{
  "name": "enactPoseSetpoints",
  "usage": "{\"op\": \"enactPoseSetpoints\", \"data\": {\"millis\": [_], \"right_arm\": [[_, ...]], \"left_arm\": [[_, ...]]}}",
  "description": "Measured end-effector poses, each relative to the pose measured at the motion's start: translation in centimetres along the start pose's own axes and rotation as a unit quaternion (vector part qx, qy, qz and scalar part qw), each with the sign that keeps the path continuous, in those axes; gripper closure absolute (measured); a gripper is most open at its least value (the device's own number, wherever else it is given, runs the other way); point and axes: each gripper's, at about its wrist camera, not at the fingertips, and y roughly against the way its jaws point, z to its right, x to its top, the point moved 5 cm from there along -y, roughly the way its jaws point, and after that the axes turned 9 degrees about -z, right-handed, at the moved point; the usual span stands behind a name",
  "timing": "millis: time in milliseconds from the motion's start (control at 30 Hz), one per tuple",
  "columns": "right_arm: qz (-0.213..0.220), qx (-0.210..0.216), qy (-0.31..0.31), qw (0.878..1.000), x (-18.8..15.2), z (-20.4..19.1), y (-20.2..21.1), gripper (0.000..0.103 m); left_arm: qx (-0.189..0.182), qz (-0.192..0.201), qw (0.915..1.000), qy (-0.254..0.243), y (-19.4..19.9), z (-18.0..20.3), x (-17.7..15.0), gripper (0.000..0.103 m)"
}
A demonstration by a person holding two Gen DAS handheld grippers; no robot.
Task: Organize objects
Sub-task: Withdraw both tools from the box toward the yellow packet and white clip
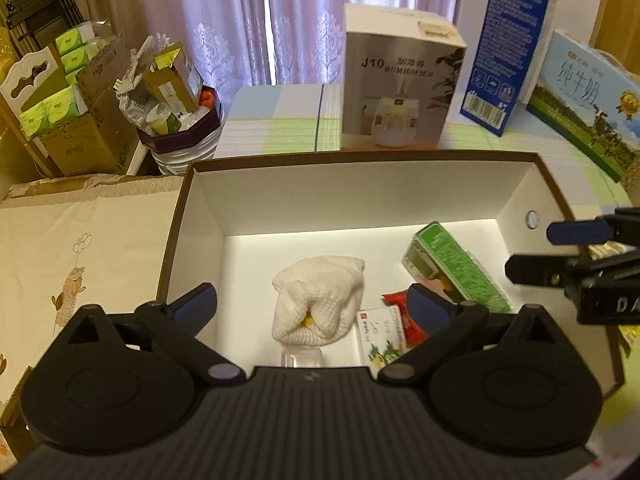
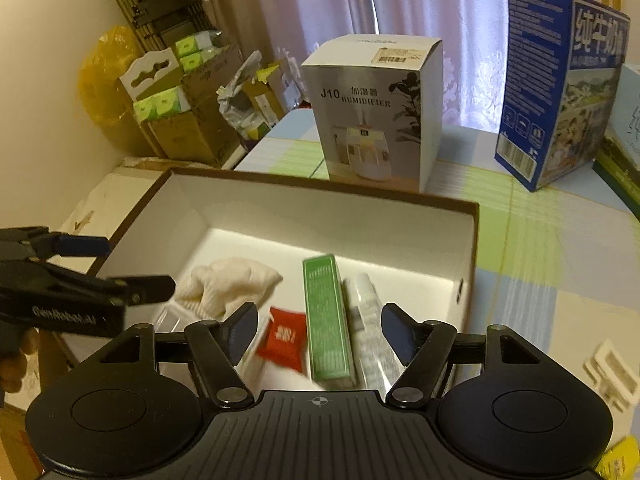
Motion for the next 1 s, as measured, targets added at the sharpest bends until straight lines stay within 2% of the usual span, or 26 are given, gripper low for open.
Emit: {"op": "enactPoseSetpoints", "data": {"millis": [400,1000], "right_arm": [[0.009,-0.003,-0.014,1.0,-3.6,-0.5,4.1,0.035],[0.005,-0.002,-0.045,0.999,-10.5,0.2,8.5,0.034]], "left_arm": [[-0.012,0.016,0.9997,0.012,4.9,1.4,-3.3,0.001],[-0.032,0.003,0.9995,0.003,8.4,6.0,-9.8,0.001]]}}
